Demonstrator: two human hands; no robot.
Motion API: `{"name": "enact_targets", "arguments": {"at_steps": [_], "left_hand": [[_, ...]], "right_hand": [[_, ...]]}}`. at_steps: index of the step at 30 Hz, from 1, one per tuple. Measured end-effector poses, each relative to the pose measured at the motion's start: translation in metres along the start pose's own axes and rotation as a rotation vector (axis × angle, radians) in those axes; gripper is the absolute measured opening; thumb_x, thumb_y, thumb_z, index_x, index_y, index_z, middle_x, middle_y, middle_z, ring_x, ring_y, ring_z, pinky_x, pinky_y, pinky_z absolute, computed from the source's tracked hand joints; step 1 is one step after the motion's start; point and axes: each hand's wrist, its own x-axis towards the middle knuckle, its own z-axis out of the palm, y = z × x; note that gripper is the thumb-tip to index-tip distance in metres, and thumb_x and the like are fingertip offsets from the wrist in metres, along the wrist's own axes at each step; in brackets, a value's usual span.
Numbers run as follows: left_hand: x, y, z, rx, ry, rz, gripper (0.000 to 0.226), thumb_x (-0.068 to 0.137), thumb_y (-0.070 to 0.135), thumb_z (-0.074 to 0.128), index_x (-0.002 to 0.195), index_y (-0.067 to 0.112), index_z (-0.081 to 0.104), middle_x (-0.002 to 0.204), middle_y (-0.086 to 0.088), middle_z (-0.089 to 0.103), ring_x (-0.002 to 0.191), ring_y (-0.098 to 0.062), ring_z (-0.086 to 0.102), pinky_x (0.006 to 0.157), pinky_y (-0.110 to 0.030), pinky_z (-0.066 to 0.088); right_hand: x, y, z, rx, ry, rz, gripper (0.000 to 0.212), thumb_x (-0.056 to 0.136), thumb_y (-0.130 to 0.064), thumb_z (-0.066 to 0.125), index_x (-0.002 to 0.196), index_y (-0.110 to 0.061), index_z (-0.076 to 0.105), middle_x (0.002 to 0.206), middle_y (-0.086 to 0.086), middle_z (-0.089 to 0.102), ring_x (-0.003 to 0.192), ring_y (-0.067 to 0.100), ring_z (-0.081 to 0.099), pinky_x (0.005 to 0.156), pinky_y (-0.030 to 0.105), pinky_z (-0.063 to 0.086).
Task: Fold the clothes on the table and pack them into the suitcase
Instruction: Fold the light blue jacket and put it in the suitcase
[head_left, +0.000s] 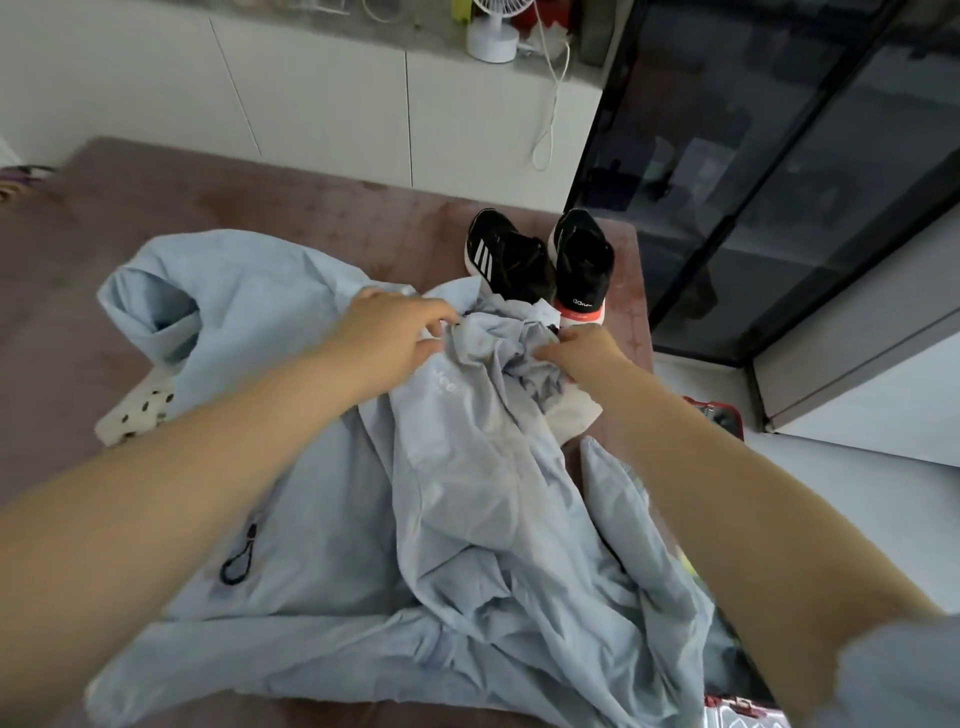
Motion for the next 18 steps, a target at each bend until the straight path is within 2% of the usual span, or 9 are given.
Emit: {"name": "enact_targets", "arguments": {"at_steps": [1, 3, 5, 7, 9, 11, 13, 15, 18], "left_hand": [[-0.003, -0.007, -0.012, 0.006, 0.019, -0.03, 0.033, 0.09, 0.023, 0.057, 0.123, 0.024, 0.056, 0.116, 0.006, 0.063, 0.111, -0.019, 0.053, 0.097, -0.029, 0.025], [-0.007, -0.02, -0.028, -0.005, -0.011, -0.084, 0.039, 0.088, 0.028, 0.06, 0.126, 0.024, 0.054, 0.122, 0.001, 0.058, 0.113, -0.022, 0.05, 0.095, -0.031, 0.031], [-0.011, -0.023, -0.031, -0.065, -0.135, -0.096, 0.049, 0.086, 0.037, 0.061, 0.132, 0.027, 0.048, 0.126, 0.0, 0.053, 0.115, -0.021, 0.048, 0.092, -0.028, 0.034], [-0.012, -0.014, -0.017, -0.108, -0.257, -0.056, 0.06, 0.085, 0.044, 0.059, 0.139, 0.03, 0.039, 0.136, -0.003, 0.046, 0.124, -0.023, 0.045, 0.101, -0.03, 0.035], [-0.012, 0.006, 0.006, -0.187, -0.337, -0.011, 0.066, 0.087, 0.043, 0.056, 0.145, 0.03, 0.026, 0.147, -0.005, 0.034, 0.135, -0.023, 0.035, 0.109, -0.028, 0.028], [-0.013, 0.029, 0.023, -0.29, -0.399, -0.018, 0.071, 0.09, 0.041, 0.053, 0.147, 0.034, 0.011, 0.153, -0.004, 0.022, 0.138, -0.02, 0.028, 0.108, -0.024, 0.023], [-0.01, 0.04, 0.031, -0.387, -0.409, -0.018, 0.073, 0.091, 0.039, 0.053, 0.147, 0.035, 0.007, 0.155, 0.001, 0.018, 0.137, -0.017, 0.029, 0.11, -0.024, 0.025], [-0.01, 0.042, 0.025, -0.38, -0.429, 0.016, 0.067, 0.091, 0.039, 0.053, 0.146, 0.036, 0.016, 0.151, 0.005, 0.028, 0.132, -0.013, 0.036, 0.104, -0.022, 0.03], [-0.015, 0.032, 0.001, -0.254, -0.445, 0.077, 0.043, 0.09, 0.036, 0.056, 0.133, 0.033, 0.047, 0.128, 0.008, 0.055, 0.11, -0.008, 0.052, 0.086, -0.016, 0.036]], "right_hand": [[0.003, -0.006, -0.007, -0.048, 0.025, -0.056, 0.006, 0.083, -0.011, 0.061, 0.078, -0.009, 0.065, 0.066, 0.005, 0.056, 0.059, 0.016, 0.051, 0.057, 0.024, 0.041], [0.013, -0.027, -0.03, -0.133, 0.152, -0.228, 0.023, 0.086, -0.002, 0.051, 0.094, -0.013, 0.071, 0.089, 0.007, 0.068, 0.079, 0.019, 0.06, 0.071, 0.023, 0.045], [0.017, -0.061, -0.059, -0.185, 0.347, -0.361, 0.036, 0.088, 0.0, 0.042, 0.105, -0.015, 0.071, 0.105, 0.007, 0.069, 0.087, 0.018, 0.061, 0.081, 0.025, 0.049], [0.012, -0.098, -0.084, -0.128, 0.522, -0.508, 0.046, 0.083, 0.004, 0.036, 0.099, -0.02, 0.072, 0.105, 0.004, 0.07, 0.089, 0.015, 0.062, 0.087, 0.026, 0.051], [-0.007, -0.125, -0.095, -0.032, 0.565, -0.71, 0.051, 0.077, 0.006, 0.035, 0.09, -0.026, 0.072, 0.101, -0.002, 0.068, 0.094, 0.01, 0.062, 0.087, 0.02, 0.05], [-0.034, -0.135, -0.093, 0.045, 0.483, -0.893, 0.051, 0.072, 0.009, 0.037, 0.08, -0.032, 0.067, 0.092, -0.008, 0.065, 0.09, 0.001, 0.061, 0.083, 0.014, 0.049], [-0.059, -0.125, -0.082, 0.019, 0.328, -1.015, 0.05, 0.067, 0.012, 0.038, 0.079, -0.027, 0.067, 0.088, -0.015, 0.061, 0.086, -0.008, 0.059, 0.084, 0.011, 0.046], [-0.074, -0.093, -0.066, -0.122, 0.109, -0.999, 0.049, 0.068, 0.015, 0.042, 0.086, -0.02, 0.07, 0.088, -0.018, 0.06, 0.083, -0.009, 0.057, 0.082, 0.013, 0.045], [-0.085, -0.009, -0.043, -0.59, -0.166, -0.839, 0.039, 0.081, 0.009, 0.051, 0.102, -0.017, 0.071, 0.104, -0.009, 0.064, 0.088, 0.003, 0.056, 0.083, 0.018, 0.042]]}}
